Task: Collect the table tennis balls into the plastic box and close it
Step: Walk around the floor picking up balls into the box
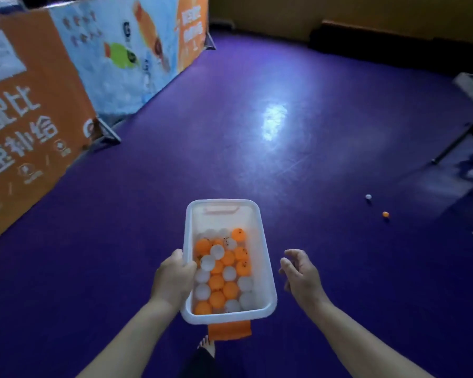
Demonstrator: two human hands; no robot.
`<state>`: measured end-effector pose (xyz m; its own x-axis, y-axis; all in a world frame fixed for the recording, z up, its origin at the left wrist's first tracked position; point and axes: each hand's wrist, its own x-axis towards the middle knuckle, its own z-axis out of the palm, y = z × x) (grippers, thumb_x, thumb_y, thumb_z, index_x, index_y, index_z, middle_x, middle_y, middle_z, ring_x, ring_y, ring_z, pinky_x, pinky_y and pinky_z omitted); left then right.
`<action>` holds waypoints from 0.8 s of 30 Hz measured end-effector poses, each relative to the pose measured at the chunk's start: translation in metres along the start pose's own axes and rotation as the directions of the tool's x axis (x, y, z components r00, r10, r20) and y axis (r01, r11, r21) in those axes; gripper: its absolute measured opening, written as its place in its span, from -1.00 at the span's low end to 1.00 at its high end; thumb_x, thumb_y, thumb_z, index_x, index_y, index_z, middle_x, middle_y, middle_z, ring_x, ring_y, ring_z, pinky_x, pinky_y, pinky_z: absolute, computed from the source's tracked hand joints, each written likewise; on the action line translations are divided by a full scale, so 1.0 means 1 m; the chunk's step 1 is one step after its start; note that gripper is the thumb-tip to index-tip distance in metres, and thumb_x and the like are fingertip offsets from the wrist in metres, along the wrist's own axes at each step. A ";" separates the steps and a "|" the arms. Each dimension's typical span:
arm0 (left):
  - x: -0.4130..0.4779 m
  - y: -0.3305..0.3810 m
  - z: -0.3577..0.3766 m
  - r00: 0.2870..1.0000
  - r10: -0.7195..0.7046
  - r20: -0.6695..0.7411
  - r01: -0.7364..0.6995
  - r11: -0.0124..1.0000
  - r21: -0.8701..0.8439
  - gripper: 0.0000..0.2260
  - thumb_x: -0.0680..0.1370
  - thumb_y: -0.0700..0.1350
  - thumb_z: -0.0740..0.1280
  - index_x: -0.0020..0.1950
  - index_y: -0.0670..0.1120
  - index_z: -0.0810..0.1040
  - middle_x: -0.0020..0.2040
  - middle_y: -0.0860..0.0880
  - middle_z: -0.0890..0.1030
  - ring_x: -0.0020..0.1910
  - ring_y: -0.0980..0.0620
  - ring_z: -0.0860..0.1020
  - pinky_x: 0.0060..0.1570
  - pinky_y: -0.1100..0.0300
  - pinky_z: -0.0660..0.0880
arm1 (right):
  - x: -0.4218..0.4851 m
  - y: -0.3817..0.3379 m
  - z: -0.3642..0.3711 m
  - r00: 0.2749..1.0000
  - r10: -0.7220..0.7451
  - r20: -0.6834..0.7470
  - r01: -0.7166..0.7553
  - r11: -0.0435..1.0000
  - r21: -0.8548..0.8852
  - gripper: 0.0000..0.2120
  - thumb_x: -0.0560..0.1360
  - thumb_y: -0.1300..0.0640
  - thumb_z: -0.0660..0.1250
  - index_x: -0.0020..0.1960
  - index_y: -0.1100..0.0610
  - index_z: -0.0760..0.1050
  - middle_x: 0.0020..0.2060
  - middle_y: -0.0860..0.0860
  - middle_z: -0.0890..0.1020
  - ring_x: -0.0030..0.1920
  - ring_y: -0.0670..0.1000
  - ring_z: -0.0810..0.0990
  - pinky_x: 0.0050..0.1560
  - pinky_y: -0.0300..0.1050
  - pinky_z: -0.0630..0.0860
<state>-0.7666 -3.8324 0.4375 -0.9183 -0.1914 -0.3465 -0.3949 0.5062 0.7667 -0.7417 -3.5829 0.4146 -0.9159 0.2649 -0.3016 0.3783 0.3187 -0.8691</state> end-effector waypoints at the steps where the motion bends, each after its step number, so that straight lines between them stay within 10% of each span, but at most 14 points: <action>1: 0.018 0.016 0.006 0.999 0.027 0.034 -0.027 1.000 0.000 -0.84 0.53 -0.12 0.24 -0.16 -0.19 0.46 -0.32 -0.05 0.53 -0.40 0.05 0.45 -0.47 0.23 0.35 | 0.014 -0.003 -0.008 0.999 0.031 -0.031 -0.031 1.000 -0.002 -0.85 0.58 0.14 0.23 0.15 0.04 0.42 -0.16 0.10 0.61 -0.36 -0.02 0.53 -0.35 -0.19 0.53; 24: 0.245 0.354 0.346 0.835 0.292 0.467 -0.378 0.920 0.102 -0.84 0.55 -0.06 0.26 -0.17 -0.10 0.47 -0.25 -0.04 0.58 -0.28 0.01 0.55 -0.39 0.15 0.47 | 0.283 0.037 -0.321 0.796 0.370 -0.478 -0.306 0.929 0.210 -0.82 0.56 0.26 0.18 -0.09 0.07 0.52 -0.26 0.07 0.63 -0.40 -0.05 0.49 -0.36 -0.21 0.45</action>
<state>-1.1209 -3.4092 0.4367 -0.8684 0.3804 -0.3181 -0.0132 0.6235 0.7817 -0.9437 -3.2040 0.4229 -0.5251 0.7643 -0.3743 0.6031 0.0238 -0.7973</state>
